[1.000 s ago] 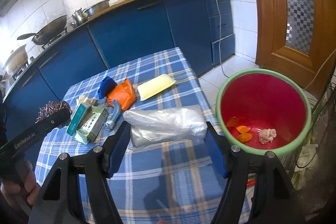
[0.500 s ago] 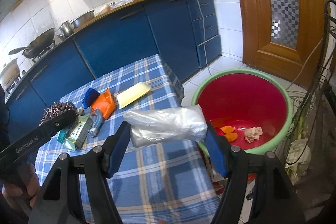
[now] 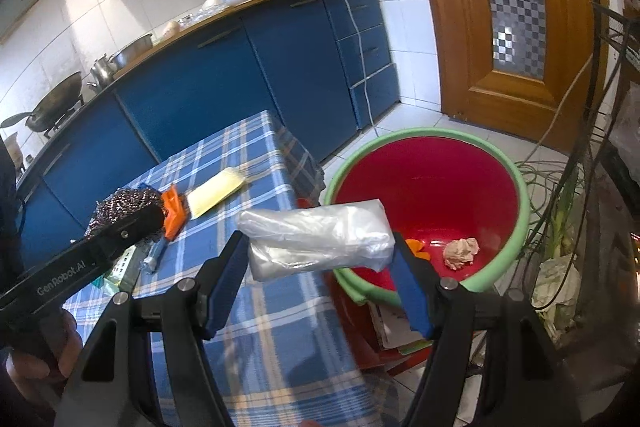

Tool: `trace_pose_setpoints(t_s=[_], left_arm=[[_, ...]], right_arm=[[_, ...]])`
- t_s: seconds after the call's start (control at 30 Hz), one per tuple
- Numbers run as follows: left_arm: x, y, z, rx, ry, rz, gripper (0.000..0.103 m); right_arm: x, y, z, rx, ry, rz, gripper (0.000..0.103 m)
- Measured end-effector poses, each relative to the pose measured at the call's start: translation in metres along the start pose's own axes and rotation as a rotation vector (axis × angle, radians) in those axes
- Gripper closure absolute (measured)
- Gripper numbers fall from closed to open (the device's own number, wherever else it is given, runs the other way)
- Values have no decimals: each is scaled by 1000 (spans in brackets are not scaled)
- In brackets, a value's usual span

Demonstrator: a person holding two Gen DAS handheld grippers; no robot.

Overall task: Collect trash
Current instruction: 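Carry the scrubber and plastic bag over the red bucket with both grippers, then open the left gripper over the bucket while the right gripper releases the plastic bag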

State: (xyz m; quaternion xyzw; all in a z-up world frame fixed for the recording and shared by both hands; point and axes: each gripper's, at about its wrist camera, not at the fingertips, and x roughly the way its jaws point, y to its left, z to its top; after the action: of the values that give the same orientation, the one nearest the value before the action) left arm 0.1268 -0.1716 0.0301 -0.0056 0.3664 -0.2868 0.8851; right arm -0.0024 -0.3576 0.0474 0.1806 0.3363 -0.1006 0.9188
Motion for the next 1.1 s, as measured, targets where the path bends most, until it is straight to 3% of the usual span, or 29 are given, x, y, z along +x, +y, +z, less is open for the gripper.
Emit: trace_pose_setpoints(t_s=[0.47,1.1], left_arm=[[56,-50,5,101,76,-70,63],[135,-91,0,198,196,-115,61]], right_arm=[[15,-40,3,69,19,-58,31],[26,-89,8,170,17,-136,31]])
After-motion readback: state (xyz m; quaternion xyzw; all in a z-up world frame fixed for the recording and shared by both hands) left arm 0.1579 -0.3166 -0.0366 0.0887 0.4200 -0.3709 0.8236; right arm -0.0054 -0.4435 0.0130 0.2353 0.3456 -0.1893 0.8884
